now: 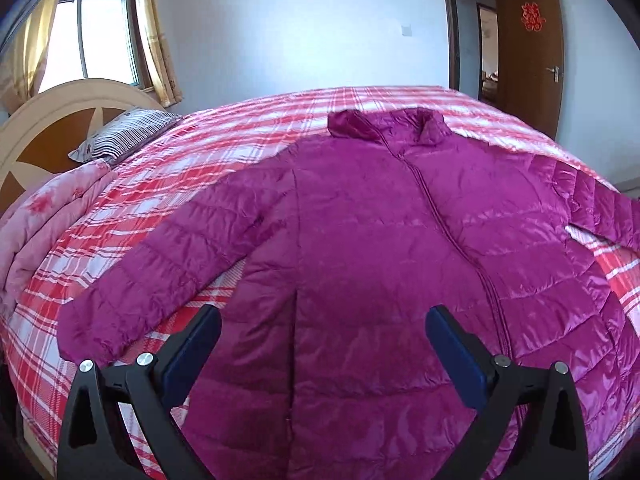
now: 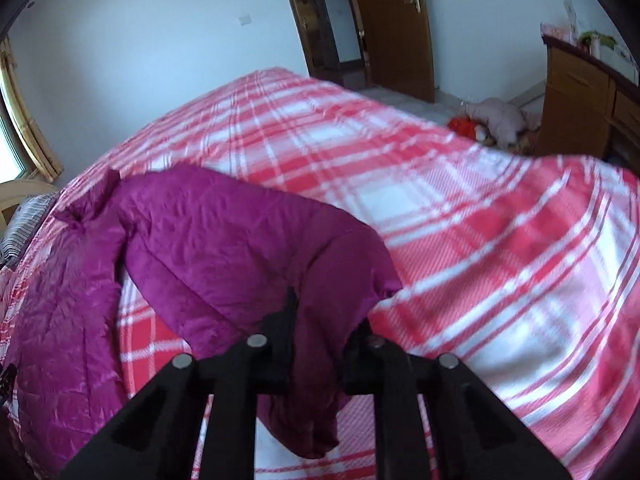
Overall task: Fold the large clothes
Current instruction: 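Grasp the jacket sleeve cuff with the right gripper and lift it, then carry the sleeve across the jacket body and release it with the right gripper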
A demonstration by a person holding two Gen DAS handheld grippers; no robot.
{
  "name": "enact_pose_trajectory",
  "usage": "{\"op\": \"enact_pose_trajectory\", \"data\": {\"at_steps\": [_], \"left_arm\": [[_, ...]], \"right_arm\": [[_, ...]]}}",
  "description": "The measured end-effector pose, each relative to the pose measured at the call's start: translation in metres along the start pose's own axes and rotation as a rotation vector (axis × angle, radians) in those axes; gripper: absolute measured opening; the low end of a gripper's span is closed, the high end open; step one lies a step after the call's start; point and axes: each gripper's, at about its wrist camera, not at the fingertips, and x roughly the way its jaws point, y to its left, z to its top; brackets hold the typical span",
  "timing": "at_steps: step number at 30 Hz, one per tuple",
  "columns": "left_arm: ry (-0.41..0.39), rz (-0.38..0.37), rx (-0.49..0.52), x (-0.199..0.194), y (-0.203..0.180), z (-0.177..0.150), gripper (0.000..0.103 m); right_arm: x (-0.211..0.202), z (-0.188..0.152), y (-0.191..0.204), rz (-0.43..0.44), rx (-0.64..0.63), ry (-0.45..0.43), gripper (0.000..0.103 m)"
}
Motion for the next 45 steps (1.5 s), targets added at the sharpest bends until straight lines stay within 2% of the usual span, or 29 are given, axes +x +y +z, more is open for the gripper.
{"op": "enact_pose_trajectory", "data": {"at_steps": [4, 9, 15, 21, 30, 45], "left_arm": [[-0.019, -0.019, -0.024, -0.007, 0.01, 0.004, 0.102], [-0.019, -0.028, -0.031, -0.006, 0.015, 0.002, 0.102], [-0.01, -0.041, -0.042, -0.003, 0.021, 0.0, 0.102], [-0.004, -0.036, -0.057, 0.0, 0.032, -0.004, 0.102], [0.016, -0.023, -0.089, 0.007, 0.052, -0.011, 0.102], [0.044, 0.034, -0.131, 0.024, 0.09, -0.007, 0.102]], "right_arm": [[-0.038, 0.048, 0.016, -0.023, -0.071, -0.107, 0.016], [-0.086, 0.1, 0.085, -0.045, -0.264, -0.251, 0.016], [-0.1, 0.114, 0.171, 0.023, -0.447, -0.298, 0.016], [-0.094, 0.089, 0.255, 0.12, -0.628, -0.3, 0.016], [-0.049, 0.042, 0.335, 0.19, -0.818, -0.236, 0.016], [0.034, -0.045, 0.41, 0.282, -0.914, 0.002, 0.017]]}}
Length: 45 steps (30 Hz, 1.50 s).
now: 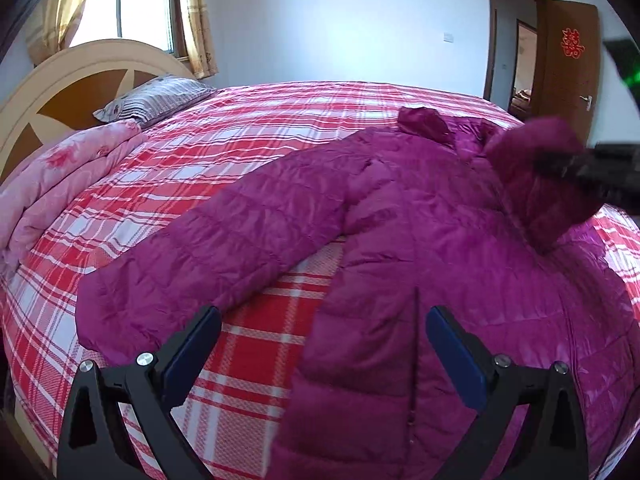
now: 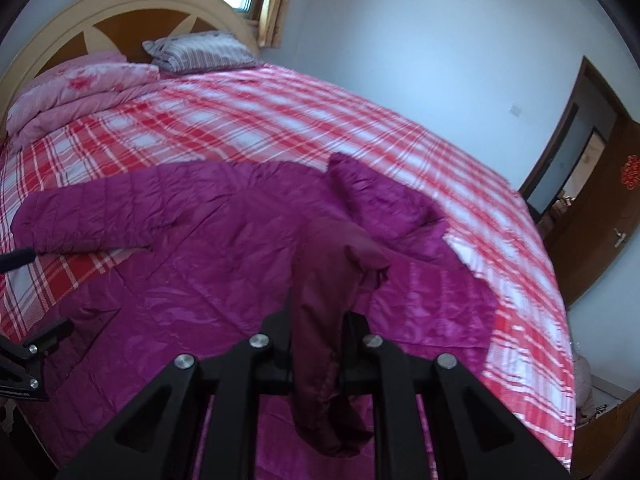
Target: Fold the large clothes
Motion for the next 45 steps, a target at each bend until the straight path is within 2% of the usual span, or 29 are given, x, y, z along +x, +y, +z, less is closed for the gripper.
{"op": "enact_pose_trajectory", "data": {"at_steps": [3, 4, 6, 7, 8, 9, 14, 18, 20, 23, 25, 27, 28, 31, 35, 39, 41, 45], "left_arm": [[0.0, 0.012, -0.007, 0.004, 0.005, 0.004, 0.102], [0.0, 0.013, -0.008, 0.005, 0.006, 0.005, 0.102], [0.001, 0.017, -0.01, 0.006, 0.007, 0.008, 0.102], [0.0, 0.019, -0.01, 0.006, 0.007, 0.009, 0.102], [-0.003, 0.021, -0.01, 0.005, 0.007, 0.01, 0.102], [-0.005, 0.023, -0.01, 0.004, 0.007, 0.011, 0.102], [-0.051, 0.032, 0.002, -0.008, 0.001, 0.02, 0.102], [-0.08, 0.013, 0.019, -0.012, -0.016, 0.031, 0.102], [-0.089, 0.0, 0.042, -0.012, -0.029, 0.038, 0.102], [-0.115, -0.024, 0.107, -0.009, -0.059, 0.053, 0.102], [-0.143, -0.04, 0.147, -0.006, -0.079, 0.061, 0.102], [-0.137, -0.054, 0.197, 0.009, -0.102, 0.07, 0.102], [-0.137, -0.056, 0.217, 0.018, -0.111, 0.073, 0.102], [-0.129, -0.012, 0.274, 0.052, -0.133, 0.075, 0.102], [-0.02, 0.077, 0.305, 0.105, -0.138, 0.068, 0.102], [0.039, 0.02, 0.252, 0.119, -0.128, 0.063, 0.102], [0.062, 0.008, 0.248, 0.124, -0.126, 0.064, 0.102], [0.085, -0.017, 0.222, 0.131, -0.123, 0.065, 0.102]], "right_arm": [[0.019, 0.0, 0.013, 0.039, 0.01, 0.02, 0.024], [0.023, 0.0, 0.016, 0.056, 0.018, 0.018, 0.029], [0.03, 0.001, 0.022, 0.091, 0.038, 0.006, 0.061], [0.032, 0.002, 0.025, 0.11, 0.049, -0.012, 0.071], [0.032, 0.002, 0.028, 0.123, 0.056, -0.027, 0.087], [0.032, 0.003, 0.031, 0.141, 0.061, -0.043, 0.091], [0.013, 0.004, 0.037, 0.224, 0.079, -0.097, 0.09], [-0.02, -0.002, 0.004, 0.295, 0.191, -0.167, 0.091], [-0.032, -0.004, -0.016, 0.298, 0.244, -0.197, 0.091], [-0.038, -0.012, -0.056, 0.225, 0.326, -0.216, 0.091], [-0.028, -0.018, -0.087, 0.129, 0.373, -0.181, 0.091], [-0.013, -0.025, -0.115, 0.041, 0.441, -0.145, 0.075], [0.0, -0.03, -0.134, 0.003, 0.487, -0.114, 0.071], [0.033, -0.04, -0.164, -0.058, 0.559, -0.054, 0.068], [0.077, -0.049, -0.168, -0.056, 0.545, 0.055, 0.066], [0.104, -0.062, -0.158, -0.059, 0.529, 0.124, 0.065], [0.106, -0.075, -0.157, -0.077, 0.509, 0.114, 0.065], [0.106, -0.079, -0.152, -0.104, 0.485, 0.118, 0.065]]}}
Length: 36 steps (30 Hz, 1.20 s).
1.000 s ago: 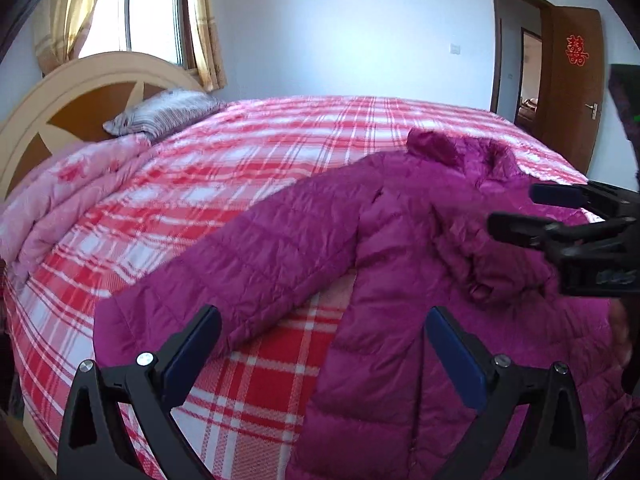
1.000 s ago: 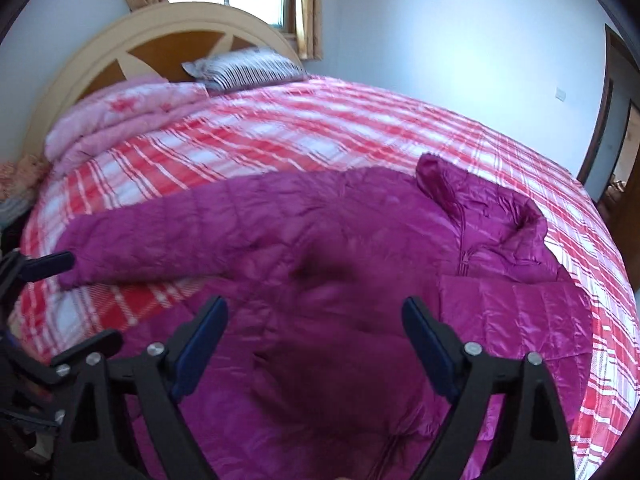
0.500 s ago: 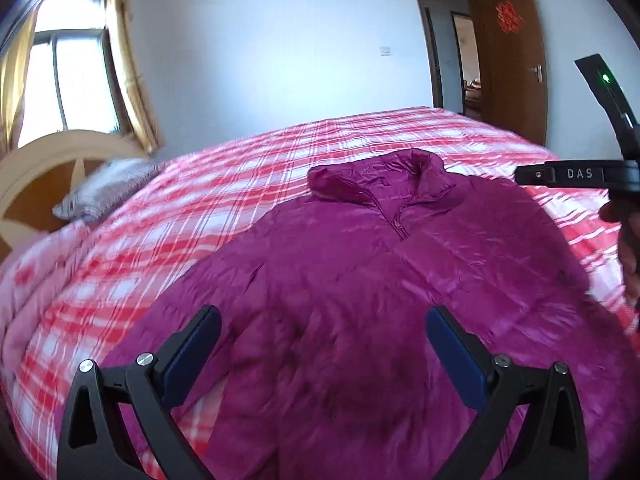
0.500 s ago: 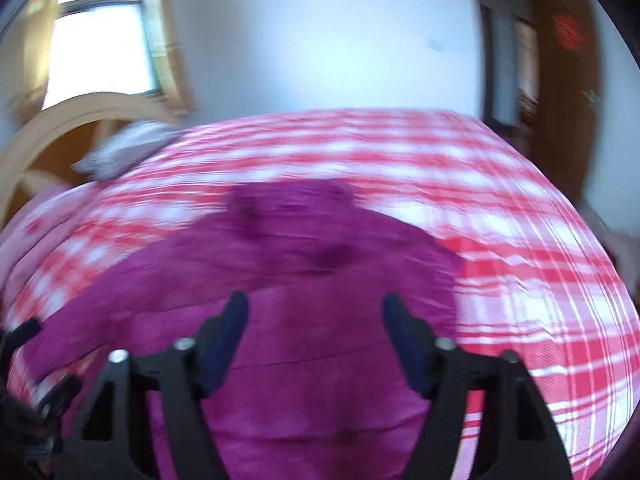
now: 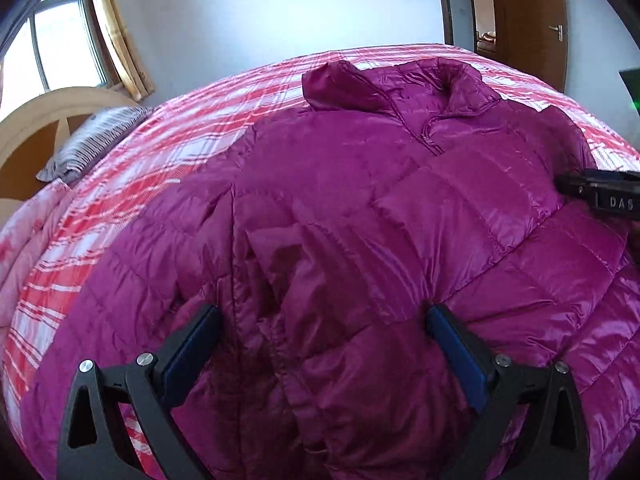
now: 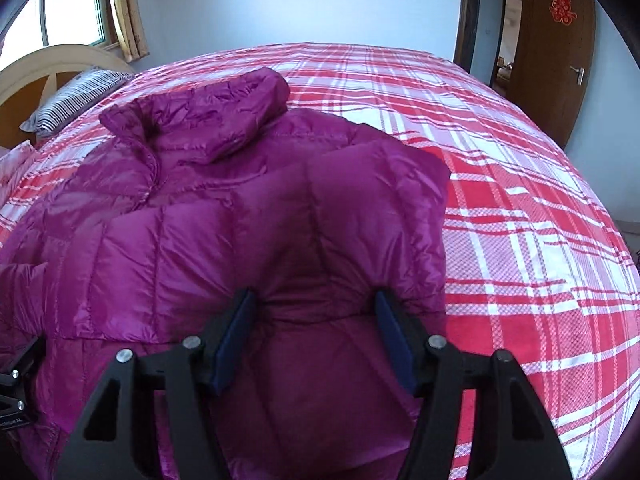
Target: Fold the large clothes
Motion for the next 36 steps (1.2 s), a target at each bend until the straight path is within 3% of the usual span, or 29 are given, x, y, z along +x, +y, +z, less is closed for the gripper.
{"op": "enact_pose_trajectory", "data": {"at_steps": [11, 16, 20, 25, 36], "left_arm": [[0.015, -0.045, -0.04, 0.007, 0.003, -0.001, 0.102], [0.015, -0.047, -0.042, 0.006, 0.003, -0.002, 0.102], [0.014, -0.048, -0.045, 0.007, 0.003, -0.003, 0.102], [0.014, -0.049, -0.046, 0.006, 0.004, -0.004, 0.102], [0.01, -0.045, -0.046, 0.007, 0.003, -0.003, 0.102]], "right_arm": [[-0.008, 0.005, 0.001, -0.003, 0.002, 0.014, 0.066], [-0.048, 0.031, -0.013, 0.086, 0.14, -0.104, 0.067], [-0.022, 0.048, -0.004, 0.062, 0.131, -0.057, 0.067], [0.02, 0.033, 0.001, 0.027, 0.139, 0.004, 0.067], [0.028, 0.03, 0.016, -0.072, 0.045, 0.006, 0.071]]}}
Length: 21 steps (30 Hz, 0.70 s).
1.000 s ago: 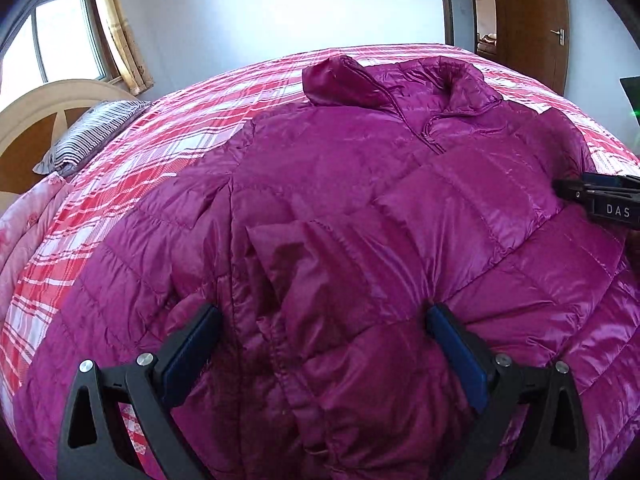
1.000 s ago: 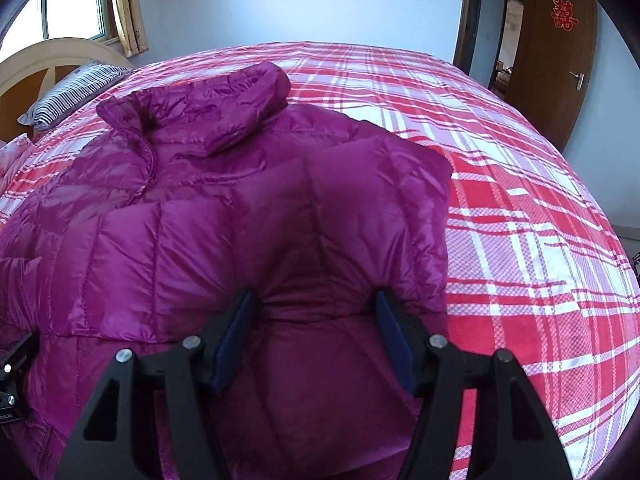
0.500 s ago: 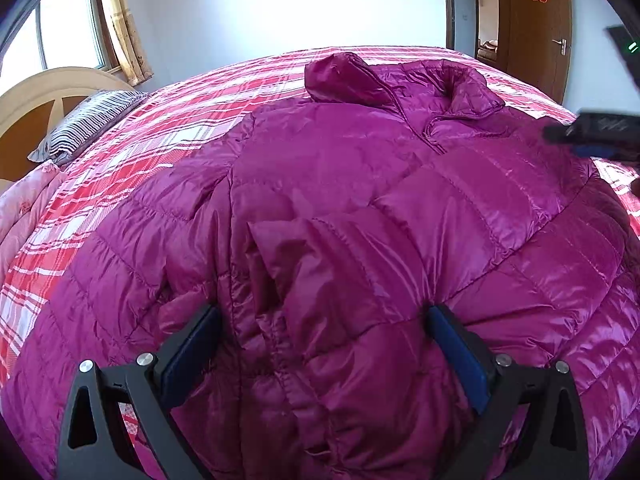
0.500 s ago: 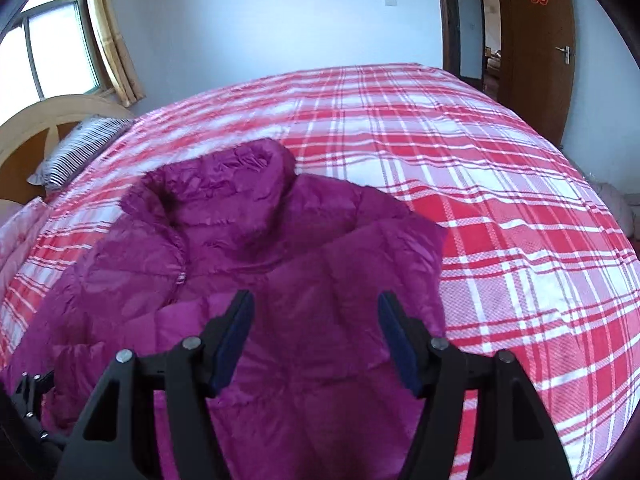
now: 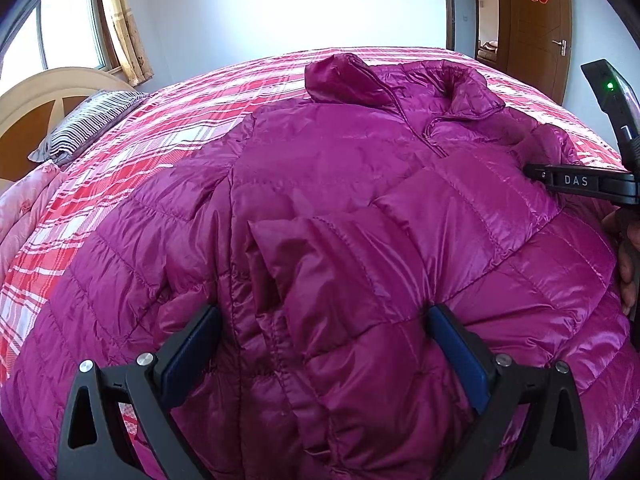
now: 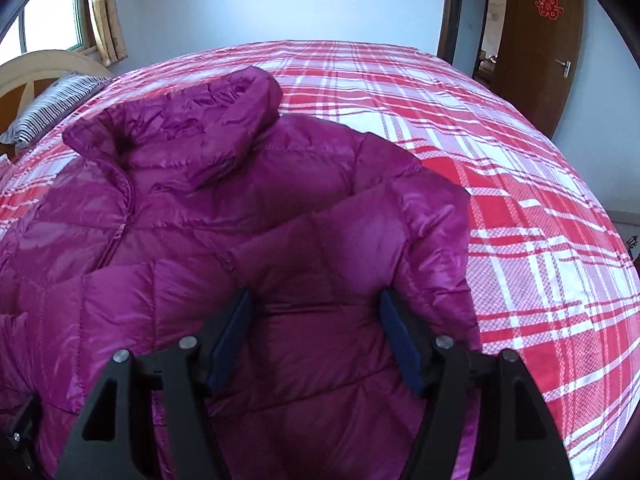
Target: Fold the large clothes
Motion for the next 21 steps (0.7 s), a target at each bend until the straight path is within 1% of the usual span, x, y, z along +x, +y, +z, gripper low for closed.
{"op": "enact_pose_trajectory", "data": {"at_steps": [10, 14, 16, 19, 20, 21], "left_arm": [[0.001, 0.001, 0.001, -0.001, 0.0, 0.0, 0.102], [-0.003, -0.014, -0.011, -0.004, 0.003, 0.0, 0.102], [-0.014, -0.027, -0.021, -0.013, 0.011, -0.001, 0.102], [-0.049, -0.013, -0.016, -0.038, 0.026, -0.004, 0.102], [-0.069, -0.007, -0.012, -0.05, 0.035, -0.006, 0.102], [-0.088, 0.015, -0.007, -0.063, 0.049, -0.009, 0.102]], "right_arm": [[0.0, -0.003, 0.003, -0.016, -0.01, -0.008, 0.072], [0.001, -0.004, 0.007, -0.036, -0.022, -0.008, 0.072], [0.001, -0.005, 0.007, -0.033, -0.018, -0.009, 0.073], [0.002, -0.005, 0.008, -0.032, -0.017, -0.012, 0.073], [0.002, -0.005, 0.008, -0.033, -0.017, -0.012, 0.073], [0.002, -0.005, 0.008, -0.033, -0.018, -0.012, 0.073]]}}
